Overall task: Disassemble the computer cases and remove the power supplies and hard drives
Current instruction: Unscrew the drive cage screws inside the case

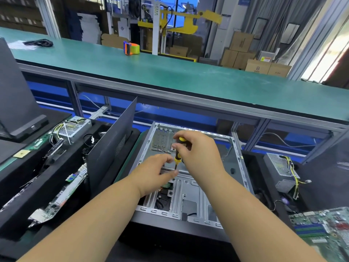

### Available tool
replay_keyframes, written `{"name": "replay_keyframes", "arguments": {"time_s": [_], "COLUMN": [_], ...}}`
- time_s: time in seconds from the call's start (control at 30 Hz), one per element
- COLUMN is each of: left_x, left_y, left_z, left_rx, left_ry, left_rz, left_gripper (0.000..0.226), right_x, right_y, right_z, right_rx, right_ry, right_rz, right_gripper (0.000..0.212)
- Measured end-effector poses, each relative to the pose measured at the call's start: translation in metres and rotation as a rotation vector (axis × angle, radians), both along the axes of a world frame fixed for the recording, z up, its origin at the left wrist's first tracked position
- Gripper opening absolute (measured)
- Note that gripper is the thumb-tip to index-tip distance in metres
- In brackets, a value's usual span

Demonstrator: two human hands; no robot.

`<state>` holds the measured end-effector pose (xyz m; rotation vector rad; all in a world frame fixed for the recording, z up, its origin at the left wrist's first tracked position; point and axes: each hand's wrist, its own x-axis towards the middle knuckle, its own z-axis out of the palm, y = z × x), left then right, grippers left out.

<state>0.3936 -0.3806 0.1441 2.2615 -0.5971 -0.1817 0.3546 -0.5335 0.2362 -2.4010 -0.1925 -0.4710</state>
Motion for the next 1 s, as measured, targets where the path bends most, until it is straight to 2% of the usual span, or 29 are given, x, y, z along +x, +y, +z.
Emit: {"name": "replay_keyframes", "arguments": {"time_s": [0.13,0.23,0.33,0.63,0.73,0.83,1.0], "left_x": [0.000,0.004,0.008,0.010,0.011,0.012,0.011], "left_y": [-0.007,-0.007,-0.007,-0.007,-0.008,-0.008,-0.008], "left_z": [-0.003,-0.008,-0.011,-0.013,-0.014,-0.014,-0.015], "left_rx": [0.342,0.450,0.462,0.463,0.477,0.482,0.468], "left_ry": [-0.234,-0.292,-0.306,-0.298,-0.302,-0.287,-0.267], "left_rz": [-0.092,-0.115,-0.121,-0.131,-0.125,-0.120,-0.131], "left_gripper": [0.036,0.052,0.048,0.046,0.047,0.058,0.047], "right_x": [-0.001,0.003,0.006,0.005,0.003,0.003,0.001], "right_y": [0.002,0.002,-0.001,-0.003,-0.004,-0.006,-0.010], "right_z": [-0.016,-0.024,-0.026,-0.020,-0.019,-0.017,-0.009], "right_rx": [0.095,0.203,0.266,0.151,0.172,0.205,0.218], "right_ry": [-0.116,-0.141,-0.096,-0.049,0.001,0.046,0.157], "right_rz": [-0.003,-0.043,-0.034,-0.002,0.014,0.032,0.115], "right_gripper": [0.014,0.015,0.023,0.039,0.041,0.042,0.043]}}
